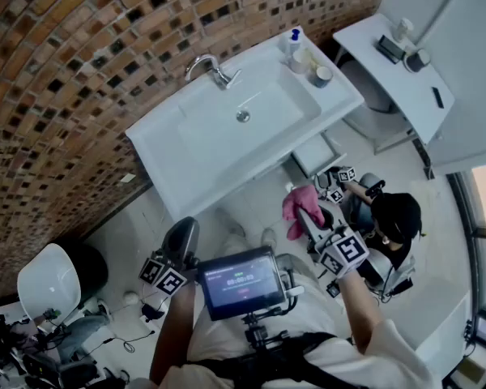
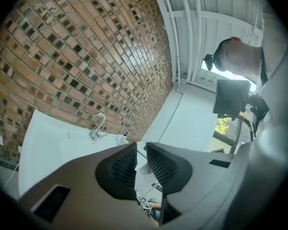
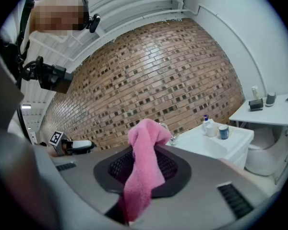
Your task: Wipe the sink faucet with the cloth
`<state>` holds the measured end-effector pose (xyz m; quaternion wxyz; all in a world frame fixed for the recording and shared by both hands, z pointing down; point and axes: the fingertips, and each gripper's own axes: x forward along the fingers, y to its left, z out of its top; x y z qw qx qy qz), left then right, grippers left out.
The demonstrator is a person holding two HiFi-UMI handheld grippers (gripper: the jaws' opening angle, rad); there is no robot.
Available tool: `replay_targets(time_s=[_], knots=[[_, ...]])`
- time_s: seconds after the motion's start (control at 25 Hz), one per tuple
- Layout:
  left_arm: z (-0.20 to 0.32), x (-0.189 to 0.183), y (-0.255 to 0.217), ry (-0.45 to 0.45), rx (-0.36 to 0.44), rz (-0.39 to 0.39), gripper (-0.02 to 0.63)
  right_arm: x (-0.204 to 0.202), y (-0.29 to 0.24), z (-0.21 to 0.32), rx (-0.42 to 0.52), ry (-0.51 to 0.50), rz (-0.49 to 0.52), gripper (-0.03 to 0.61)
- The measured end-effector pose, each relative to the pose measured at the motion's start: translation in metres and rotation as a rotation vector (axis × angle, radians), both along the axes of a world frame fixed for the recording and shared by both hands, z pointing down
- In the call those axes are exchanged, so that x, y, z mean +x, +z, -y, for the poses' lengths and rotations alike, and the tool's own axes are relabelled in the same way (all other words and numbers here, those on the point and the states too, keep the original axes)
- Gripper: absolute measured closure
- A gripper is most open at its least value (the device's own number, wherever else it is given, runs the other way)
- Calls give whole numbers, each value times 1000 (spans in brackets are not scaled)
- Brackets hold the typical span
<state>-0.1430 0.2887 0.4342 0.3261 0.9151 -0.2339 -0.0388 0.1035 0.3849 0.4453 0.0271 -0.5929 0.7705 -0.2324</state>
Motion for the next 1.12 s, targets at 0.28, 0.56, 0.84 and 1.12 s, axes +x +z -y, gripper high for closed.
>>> replay_targets(time_s=[0.28,0.56,0.84,1.12], knots=[[70,4,8,67,9,13,561,-20,-1,69,-14,11,-12,492],[130,6,23,128,-5,23,561,-36,1,134,-43,30,-62,492],[168,11,42,210,-39,12,561,-43,1,173,-95,65,-143,492],[194,30,65,237,-69,44,561,-30,15,215,-122,52,-149,492]])
